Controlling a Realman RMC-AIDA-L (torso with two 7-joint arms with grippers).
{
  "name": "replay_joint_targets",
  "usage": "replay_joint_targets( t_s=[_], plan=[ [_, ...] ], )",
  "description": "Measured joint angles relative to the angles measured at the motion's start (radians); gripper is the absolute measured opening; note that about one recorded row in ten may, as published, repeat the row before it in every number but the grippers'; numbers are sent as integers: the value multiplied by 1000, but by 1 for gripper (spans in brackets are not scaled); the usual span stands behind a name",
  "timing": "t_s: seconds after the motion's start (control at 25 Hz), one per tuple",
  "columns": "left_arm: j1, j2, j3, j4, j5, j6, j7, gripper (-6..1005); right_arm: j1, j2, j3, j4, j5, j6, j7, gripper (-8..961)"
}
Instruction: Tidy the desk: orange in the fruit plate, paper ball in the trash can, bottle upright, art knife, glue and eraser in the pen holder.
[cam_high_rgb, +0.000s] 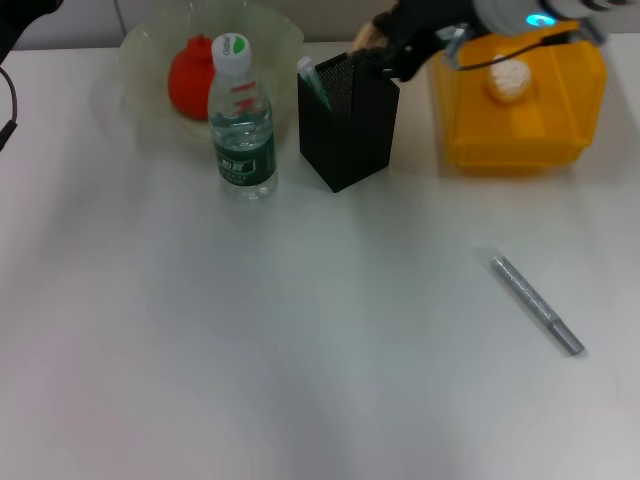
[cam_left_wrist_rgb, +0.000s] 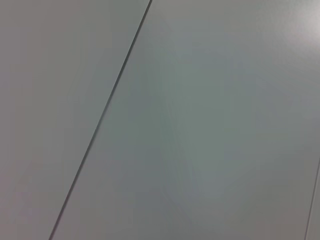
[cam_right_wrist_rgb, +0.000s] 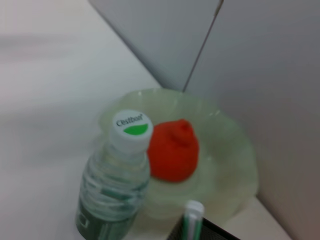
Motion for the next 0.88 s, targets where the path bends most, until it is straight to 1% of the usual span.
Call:
replay_joint_targets(
  t_s=[0.12, 0.16, 0.2, 0.24, 0.28, 0.32, 0.36, 0.56, 0.72, 0.84, 0.88],
  plan=[
    [3, -1, 0, 2, 0, 8, 0, 769, 52, 0, -3, 98, -7, 32, -4, 455],
    [4, -1, -1, 1, -1, 8, 0, 769, 73, 0, -5, 150, -14, 62, -5, 461],
    [4, -1, -1, -1, -2, 8, 0, 769, 87, 0, -5, 178, -16, 75, -5, 467],
    [4, -1, -1, -1, -2, 8, 0, 769, 87, 0, -5, 178, -16, 75, -5, 474],
    [4, -2, -1, -2, -3, 9, -1, 769, 111, 0, -4, 227, -16, 94, -5, 480],
    [4, -2, -1, -2, -3, 9, -1, 769, 111, 0, -4, 227, -16, 94, -5, 487],
    [3, -2, -2, -3, -4, 9, -1, 770, 133, 1, -4, 272, -12, 119, -5, 493],
    [1, -2, -2, -4, -4, 7, -1, 770, 150, 5, -15, 320, -7, 177, -5, 525],
    [0, -2, -2, -5, -3, 3, -1, 770, 151, 6, -27, 325, 1, 196, -2, 551],
    [1, -2, -1, -5, -2, 0, 1, 769, 136, 6, -29, 300, 38, 186, 2, 570],
    [1, -2, -1, -5, -2, 0, 5, 769, 116, 5, -28, 266, 59, 169, 4, 576]
  ],
)
